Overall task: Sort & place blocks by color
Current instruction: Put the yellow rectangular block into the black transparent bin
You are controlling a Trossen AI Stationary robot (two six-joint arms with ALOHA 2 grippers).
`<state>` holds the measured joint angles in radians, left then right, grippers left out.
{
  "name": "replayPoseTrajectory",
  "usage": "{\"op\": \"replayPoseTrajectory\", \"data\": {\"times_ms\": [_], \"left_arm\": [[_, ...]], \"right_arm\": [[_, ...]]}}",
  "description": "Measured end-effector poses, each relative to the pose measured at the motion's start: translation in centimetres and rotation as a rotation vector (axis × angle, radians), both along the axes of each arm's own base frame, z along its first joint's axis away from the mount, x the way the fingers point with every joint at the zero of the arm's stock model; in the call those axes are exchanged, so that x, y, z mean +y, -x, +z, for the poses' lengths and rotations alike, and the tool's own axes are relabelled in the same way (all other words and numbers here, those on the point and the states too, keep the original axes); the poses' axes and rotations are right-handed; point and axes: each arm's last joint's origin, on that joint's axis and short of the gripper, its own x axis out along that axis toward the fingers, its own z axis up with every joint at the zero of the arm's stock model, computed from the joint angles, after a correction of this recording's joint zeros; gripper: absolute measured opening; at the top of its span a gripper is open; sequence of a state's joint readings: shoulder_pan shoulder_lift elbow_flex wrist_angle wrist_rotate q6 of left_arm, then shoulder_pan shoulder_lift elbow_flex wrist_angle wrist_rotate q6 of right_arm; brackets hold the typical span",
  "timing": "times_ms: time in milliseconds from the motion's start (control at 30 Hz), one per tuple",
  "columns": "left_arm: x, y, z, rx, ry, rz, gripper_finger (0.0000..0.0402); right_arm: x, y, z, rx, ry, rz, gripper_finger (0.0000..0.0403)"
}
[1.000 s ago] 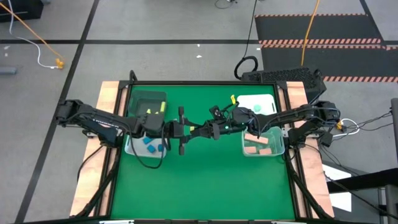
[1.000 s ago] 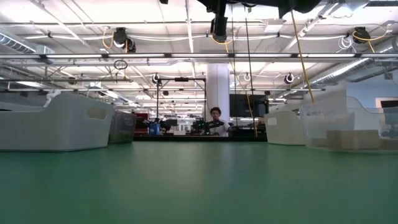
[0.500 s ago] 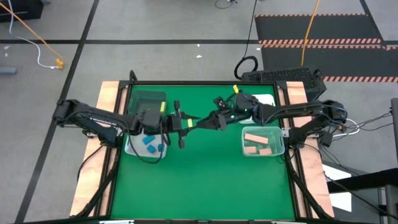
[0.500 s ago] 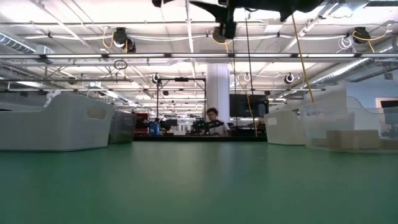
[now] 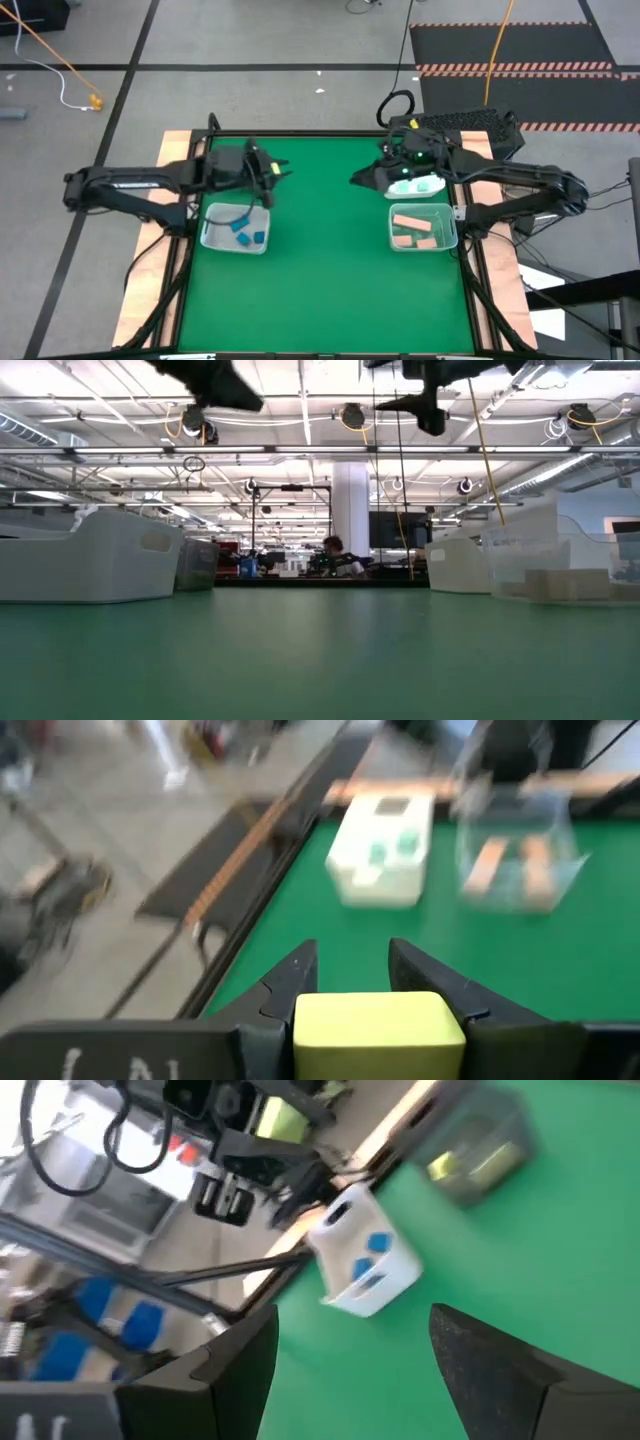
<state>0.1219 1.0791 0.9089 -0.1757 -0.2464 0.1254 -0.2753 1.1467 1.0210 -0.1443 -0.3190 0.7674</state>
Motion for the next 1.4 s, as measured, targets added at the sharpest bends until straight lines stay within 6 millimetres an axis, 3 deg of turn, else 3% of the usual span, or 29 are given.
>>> {"op": "replayPoseTrajectory", "data": {"times_ms": [233, 433, 867, 1133, 1400], "left_arm": [[2.5, 4.4, -0.8, 0.186, 0.121, 0.192, 0.0120], [4.4, 6.3, -3.2, 0.294, 0.243, 0.370, 0.0120], [5.9, 8.6, -10.0, 0.405, 0.430, 0.589, 0.0120], [5.8, 8.9, -10.8, 0.385, 0.492, 0.647, 0.0123], [5.8, 8.9, -10.8, 0.343, 0.547, 0.692, 0.0182]], "right_arm": [[0.0, 3.1, 0.6, 0.095, 0.098, -0.119, 0.0249], [0.3, 5.0, 0.5, 0.192, 0.139, -0.203, 0.0249], [0.5, 6.3, 0.6, 0.236, 0.165, -0.239, 0.0249], [0.5, 6.3, 0.5, 0.240, 0.169, -0.237, 0.0249], [0.5, 6.3, 0.5, 0.241, 0.181, -0.231, 0.0249]]}}
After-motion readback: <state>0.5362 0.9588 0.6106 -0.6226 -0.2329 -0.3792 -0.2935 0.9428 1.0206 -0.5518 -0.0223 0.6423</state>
